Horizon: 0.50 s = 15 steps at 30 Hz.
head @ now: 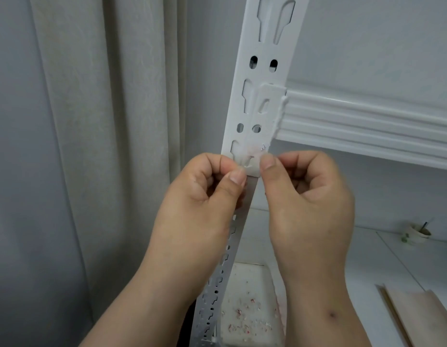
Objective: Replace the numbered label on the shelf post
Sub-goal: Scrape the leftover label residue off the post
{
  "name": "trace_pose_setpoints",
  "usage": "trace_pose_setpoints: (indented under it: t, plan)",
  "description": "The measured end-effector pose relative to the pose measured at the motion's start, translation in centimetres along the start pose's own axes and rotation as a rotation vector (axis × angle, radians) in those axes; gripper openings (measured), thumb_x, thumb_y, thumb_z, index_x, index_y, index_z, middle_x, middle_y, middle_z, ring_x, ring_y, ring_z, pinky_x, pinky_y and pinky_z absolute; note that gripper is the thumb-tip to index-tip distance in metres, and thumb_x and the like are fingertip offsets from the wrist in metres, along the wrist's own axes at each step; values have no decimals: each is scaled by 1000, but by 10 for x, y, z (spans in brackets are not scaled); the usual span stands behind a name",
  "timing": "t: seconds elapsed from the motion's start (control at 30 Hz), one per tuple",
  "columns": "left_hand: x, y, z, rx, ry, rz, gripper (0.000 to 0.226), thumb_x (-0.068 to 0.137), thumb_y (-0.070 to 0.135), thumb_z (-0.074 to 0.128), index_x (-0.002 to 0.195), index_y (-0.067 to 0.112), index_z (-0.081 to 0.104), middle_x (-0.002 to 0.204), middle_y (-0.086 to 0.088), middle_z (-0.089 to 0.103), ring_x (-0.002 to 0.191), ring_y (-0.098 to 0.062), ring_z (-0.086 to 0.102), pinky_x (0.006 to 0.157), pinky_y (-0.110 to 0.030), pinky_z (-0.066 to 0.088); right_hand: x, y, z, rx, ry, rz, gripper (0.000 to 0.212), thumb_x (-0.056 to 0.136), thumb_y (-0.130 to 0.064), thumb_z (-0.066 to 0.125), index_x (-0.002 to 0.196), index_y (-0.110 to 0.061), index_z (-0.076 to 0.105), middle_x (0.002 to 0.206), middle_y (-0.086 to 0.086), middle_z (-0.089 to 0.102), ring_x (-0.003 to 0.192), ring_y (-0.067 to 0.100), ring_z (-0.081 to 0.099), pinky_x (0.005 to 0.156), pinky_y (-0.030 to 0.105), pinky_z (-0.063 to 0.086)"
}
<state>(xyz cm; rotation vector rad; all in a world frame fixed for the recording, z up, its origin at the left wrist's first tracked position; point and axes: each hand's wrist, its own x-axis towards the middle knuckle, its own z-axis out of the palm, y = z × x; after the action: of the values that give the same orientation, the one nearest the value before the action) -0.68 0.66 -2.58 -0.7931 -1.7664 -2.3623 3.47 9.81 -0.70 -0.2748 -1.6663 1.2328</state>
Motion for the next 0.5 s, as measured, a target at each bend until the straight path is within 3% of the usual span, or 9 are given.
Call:
trace_pose_setpoints:
  t: [0.13,0.27,0.4,0.5]
  plan:
    - [3,4,3,89,25,59,11,87,33,57,77,29,62,78,-10,67,77,-37,61,74,-49,55,11,0,12,-205,109,-113,15,80,-41,69,78,-31,57,80,-8,64,67,8,60,67,25,52]
    - [6,5,6,132,65,123,18,96,28,55,79,26,62,79,0,70,79,-28,66,72,-38,56,9,0,21,-303,175,-212,10,78,-37,64,77,-27,63,76,-11,64,69,13,62,71,41,54]
    - [5,5,8,128,80,110,18,98,26,51,85,25,63,85,0,73,81,-22,70,76,-40,59,8,3,22,-339,228,-336,10,78,-25,63,73,-19,69,68,-10,64,62,14,62,71,46,55]
    - [4,5,9,129,75,98,15,88,34,50,85,27,63,82,1,72,77,-22,68,69,-37,58,8,6,23,-372,258,-394,10,77,-20,63,71,-15,69,64,-8,62,58,13,59,69,46,55]
